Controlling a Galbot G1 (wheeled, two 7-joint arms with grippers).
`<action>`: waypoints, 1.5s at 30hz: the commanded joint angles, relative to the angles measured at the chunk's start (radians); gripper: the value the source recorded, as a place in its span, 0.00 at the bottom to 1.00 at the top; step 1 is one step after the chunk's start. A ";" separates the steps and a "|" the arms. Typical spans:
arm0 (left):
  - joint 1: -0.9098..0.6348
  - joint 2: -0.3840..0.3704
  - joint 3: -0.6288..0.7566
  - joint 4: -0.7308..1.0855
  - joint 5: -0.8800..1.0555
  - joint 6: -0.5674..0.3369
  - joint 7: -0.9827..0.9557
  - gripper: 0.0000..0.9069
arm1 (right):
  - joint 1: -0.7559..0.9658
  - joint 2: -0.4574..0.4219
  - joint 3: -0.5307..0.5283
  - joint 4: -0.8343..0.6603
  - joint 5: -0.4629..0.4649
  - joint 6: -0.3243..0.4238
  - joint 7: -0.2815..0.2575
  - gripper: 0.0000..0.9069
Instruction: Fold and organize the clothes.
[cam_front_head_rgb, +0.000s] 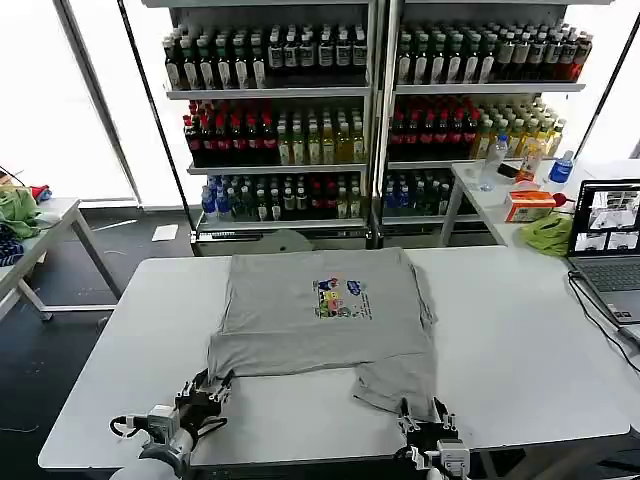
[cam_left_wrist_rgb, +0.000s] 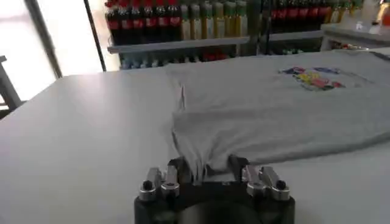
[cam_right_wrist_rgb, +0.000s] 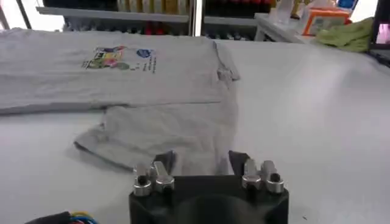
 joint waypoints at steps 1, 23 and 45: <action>0.004 -0.004 0.006 -0.004 -0.004 0.012 0.003 0.01 | -0.001 0.002 -0.003 -0.004 0.000 0.003 0.001 0.00; 0.020 -0.036 0.013 -0.147 0.004 -0.034 -0.007 0.01 | 0.092 0.013 0.057 0.095 -0.024 0.061 -0.075 0.00; -0.280 -0.007 0.058 0.077 -0.083 -0.093 -0.044 0.01 | 0.443 0.020 0.063 -0.154 -0.089 0.136 -0.178 0.00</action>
